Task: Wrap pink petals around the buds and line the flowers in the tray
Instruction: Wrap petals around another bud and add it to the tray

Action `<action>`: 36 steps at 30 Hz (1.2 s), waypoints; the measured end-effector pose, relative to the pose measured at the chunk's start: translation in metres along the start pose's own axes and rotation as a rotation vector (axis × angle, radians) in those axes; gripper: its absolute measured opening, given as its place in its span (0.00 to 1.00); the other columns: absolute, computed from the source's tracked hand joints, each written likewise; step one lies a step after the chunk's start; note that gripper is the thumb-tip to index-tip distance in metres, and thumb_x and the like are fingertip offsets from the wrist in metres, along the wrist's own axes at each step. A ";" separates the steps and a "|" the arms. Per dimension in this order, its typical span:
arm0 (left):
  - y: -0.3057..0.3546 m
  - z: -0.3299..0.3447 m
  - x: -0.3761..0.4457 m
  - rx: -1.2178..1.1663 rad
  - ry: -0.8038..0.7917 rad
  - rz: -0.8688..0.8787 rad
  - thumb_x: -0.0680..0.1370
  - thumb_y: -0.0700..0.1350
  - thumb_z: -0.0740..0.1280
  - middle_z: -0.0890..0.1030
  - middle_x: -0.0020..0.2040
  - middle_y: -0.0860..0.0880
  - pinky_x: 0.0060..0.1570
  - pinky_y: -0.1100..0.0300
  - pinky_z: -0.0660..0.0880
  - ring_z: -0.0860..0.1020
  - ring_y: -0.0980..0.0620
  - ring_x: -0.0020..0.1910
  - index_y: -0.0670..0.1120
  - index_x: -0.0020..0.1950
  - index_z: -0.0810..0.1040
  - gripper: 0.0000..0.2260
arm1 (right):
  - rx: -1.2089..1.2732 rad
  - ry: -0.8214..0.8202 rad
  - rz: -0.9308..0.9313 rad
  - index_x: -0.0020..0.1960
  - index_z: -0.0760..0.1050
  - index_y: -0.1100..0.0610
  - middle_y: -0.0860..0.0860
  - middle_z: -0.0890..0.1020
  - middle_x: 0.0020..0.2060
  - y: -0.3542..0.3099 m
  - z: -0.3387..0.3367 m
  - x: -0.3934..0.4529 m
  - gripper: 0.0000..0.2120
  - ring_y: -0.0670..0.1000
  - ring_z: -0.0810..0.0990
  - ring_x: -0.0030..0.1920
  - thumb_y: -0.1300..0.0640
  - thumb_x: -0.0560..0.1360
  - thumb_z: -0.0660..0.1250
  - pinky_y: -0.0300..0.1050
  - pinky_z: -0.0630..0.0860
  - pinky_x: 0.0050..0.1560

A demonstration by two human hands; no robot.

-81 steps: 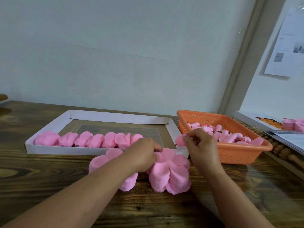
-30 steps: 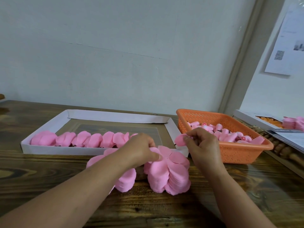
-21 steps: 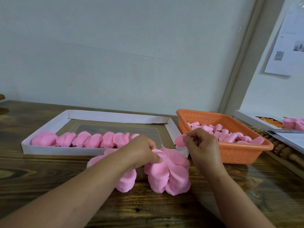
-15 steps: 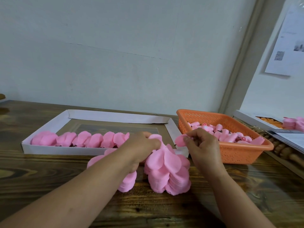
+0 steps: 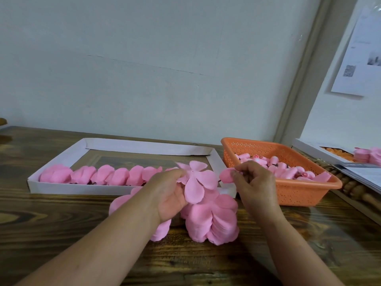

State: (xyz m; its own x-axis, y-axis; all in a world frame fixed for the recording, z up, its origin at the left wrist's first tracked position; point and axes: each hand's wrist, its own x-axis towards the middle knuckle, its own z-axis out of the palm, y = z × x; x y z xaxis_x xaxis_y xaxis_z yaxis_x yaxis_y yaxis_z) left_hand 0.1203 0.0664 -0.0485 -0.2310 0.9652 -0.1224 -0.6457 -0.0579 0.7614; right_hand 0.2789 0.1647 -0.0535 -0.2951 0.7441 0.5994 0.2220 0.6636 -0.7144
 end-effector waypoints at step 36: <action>-0.010 -0.001 -0.009 0.073 -0.054 -0.023 0.84 0.51 0.53 0.84 0.51 0.41 0.46 0.56 0.79 0.84 0.48 0.48 0.40 0.58 0.79 0.20 | 0.241 -0.171 -0.075 0.38 0.77 0.53 0.46 0.76 0.23 -0.034 0.011 -0.003 0.11 0.49 0.73 0.27 0.68 0.72 0.69 0.43 0.72 0.29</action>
State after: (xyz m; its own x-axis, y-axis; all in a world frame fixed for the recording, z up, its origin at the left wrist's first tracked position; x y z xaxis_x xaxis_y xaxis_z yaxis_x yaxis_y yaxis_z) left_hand 0.1280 0.0583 -0.0557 -0.1755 0.9786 -0.1074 -0.5951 -0.0186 0.8034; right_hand 0.2615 0.1395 -0.0350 -0.4591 0.6561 0.5990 -0.0270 0.6636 -0.7476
